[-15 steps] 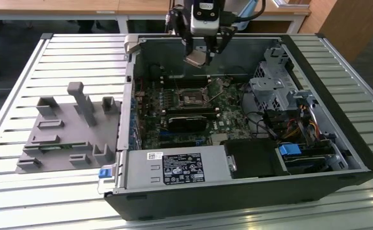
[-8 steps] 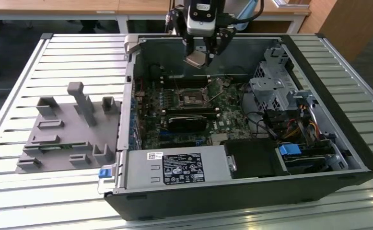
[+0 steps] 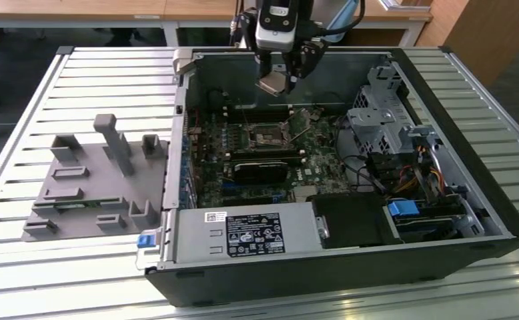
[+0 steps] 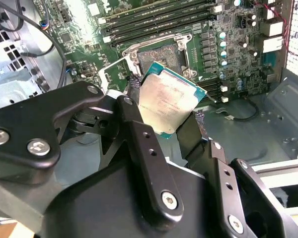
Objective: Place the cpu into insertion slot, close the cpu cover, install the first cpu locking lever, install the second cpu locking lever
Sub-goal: 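Place the cpu into insertion slot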
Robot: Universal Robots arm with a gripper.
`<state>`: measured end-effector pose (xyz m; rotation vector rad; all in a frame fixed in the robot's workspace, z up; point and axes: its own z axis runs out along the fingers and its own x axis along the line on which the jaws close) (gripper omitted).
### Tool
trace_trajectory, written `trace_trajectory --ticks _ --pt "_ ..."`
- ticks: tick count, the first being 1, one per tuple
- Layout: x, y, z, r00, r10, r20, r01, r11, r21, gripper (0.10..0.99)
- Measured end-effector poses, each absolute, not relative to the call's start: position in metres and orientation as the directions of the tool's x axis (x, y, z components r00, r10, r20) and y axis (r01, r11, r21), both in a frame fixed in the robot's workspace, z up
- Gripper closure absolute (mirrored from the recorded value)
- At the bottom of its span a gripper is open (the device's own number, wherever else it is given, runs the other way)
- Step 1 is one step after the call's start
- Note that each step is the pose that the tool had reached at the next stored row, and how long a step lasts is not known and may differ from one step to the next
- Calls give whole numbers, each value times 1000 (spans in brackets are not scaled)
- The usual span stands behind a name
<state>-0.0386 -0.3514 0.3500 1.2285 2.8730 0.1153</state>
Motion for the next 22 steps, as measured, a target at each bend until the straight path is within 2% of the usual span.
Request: trace_trajectory --ticks 22 --pt "-39 -350 344 -511 860 10 858 509 70 541"
